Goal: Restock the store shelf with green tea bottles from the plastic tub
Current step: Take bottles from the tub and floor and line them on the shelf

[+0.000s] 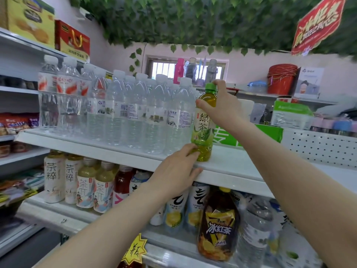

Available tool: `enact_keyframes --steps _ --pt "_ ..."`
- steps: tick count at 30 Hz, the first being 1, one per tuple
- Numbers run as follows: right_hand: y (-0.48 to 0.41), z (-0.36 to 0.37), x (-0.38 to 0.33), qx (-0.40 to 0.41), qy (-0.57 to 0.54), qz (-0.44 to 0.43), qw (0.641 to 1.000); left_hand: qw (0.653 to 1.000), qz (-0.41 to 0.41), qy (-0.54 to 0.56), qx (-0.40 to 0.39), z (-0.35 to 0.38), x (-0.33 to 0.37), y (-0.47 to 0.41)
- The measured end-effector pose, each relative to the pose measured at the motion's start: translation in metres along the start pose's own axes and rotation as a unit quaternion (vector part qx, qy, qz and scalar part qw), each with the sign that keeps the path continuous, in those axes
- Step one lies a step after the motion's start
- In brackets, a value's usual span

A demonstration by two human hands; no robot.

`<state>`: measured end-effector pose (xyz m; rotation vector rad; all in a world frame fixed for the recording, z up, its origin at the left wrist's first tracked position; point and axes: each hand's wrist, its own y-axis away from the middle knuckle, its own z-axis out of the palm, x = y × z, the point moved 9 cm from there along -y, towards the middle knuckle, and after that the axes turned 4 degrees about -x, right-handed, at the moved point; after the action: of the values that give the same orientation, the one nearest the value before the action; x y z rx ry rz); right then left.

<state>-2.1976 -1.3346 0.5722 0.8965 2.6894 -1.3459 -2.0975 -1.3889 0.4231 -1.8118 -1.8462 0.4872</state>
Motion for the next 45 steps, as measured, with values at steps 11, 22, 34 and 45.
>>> enact_keyframes --steps 11,22,34,45 --pt "0.101 -0.015 -0.040 -0.014 0.190 -0.078 0.979 0.997 0.020 0.006 0.077 -0.060 -0.018 0.058" --pt "0.313 0.089 -0.086 -0.099 0.176 -0.091 0.975 0.999 0.012 -0.007 0.042 -0.030 -0.076 0.234" --pt "0.584 0.289 -0.142 -0.334 0.000 -0.045 0.942 0.971 -0.193 0.086 -0.113 0.129 -0.163 0.523" --pt "0.789 0.466 -0.172 -0.624 -0.050 -0.026 0.779 0.878 -0.362 0.139 -0.282 0.260 -0.180 0.758"
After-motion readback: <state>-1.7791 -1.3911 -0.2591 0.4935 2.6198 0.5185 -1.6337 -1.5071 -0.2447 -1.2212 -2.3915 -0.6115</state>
